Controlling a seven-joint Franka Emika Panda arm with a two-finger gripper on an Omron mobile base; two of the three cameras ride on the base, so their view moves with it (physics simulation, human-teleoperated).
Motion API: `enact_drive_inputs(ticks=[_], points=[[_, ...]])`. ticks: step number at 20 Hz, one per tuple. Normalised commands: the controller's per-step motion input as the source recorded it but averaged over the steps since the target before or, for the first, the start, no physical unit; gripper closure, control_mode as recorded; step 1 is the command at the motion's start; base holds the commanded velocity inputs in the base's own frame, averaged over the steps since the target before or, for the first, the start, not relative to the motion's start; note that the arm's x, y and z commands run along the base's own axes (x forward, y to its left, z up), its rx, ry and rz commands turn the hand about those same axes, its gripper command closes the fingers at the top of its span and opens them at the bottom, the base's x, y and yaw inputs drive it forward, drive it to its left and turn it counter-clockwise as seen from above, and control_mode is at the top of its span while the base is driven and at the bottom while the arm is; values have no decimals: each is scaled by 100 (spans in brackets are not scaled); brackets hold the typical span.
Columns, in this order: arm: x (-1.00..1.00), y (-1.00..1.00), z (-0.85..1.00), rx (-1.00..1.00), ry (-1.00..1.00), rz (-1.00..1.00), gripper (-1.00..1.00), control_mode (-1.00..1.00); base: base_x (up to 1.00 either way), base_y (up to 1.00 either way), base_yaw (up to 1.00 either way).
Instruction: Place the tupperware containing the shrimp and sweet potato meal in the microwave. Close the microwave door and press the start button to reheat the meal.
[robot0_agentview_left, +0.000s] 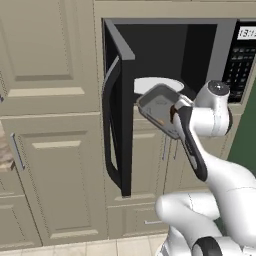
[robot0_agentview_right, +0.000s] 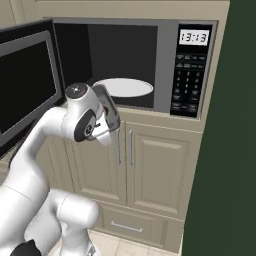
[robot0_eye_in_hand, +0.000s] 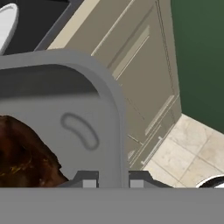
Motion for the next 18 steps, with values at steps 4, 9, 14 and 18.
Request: enact_drive_inputs(ticks=[4,9,14,18], points=[[70,-7,36,2,0,0,100,-100,0,0,0],[62,-7,31,2,0,0,100,-100,0,0,0],[49,0,2,2,0,-2,100,-100,0,0,0],[60,0,0,6,0,-8,100,-100,0,0,0]])
